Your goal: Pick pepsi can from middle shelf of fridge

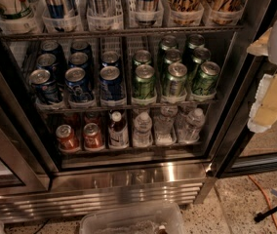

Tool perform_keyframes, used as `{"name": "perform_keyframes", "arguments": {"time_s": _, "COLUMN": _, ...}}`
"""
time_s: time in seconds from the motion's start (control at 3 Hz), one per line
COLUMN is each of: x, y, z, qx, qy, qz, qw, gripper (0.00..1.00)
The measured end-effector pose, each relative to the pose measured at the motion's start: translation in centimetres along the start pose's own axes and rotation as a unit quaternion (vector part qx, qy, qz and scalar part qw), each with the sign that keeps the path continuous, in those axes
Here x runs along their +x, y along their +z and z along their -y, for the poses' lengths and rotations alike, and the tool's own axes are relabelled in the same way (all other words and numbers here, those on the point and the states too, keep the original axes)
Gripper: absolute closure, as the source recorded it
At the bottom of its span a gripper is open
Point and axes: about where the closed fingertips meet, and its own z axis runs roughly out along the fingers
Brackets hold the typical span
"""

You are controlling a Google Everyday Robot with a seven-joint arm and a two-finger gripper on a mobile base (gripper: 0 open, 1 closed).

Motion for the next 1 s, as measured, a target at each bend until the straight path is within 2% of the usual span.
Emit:
{"name": "perform_keyframes", "arguments": {"time_s": 0.33, "x": 0.0, "y": 0.0, "z": 0.0, "qx": 0.0, "qy": 0.0, "qz": 0.0, "qw": 1.0, "gripper": 0.0}}
{"name": "perform_keyframes", "arguments": {"time_s": 0.67, "x": -0.8, "y": 0.1, "z": -0.1, "qx": -0.001, "qy": 0.003, "qz": 0.022, "qw": 0.9998, "gripper": 0.0}}
{"name": "perform_keyframes", "arguments": {"time_s": 1.0, "x": -3.3, "y": 0.8, "z": -0.7, "qx": -0.014, "qy": 0.0, "qz": 0.052, "qw": 0.9985, "gripper": 0.0}}
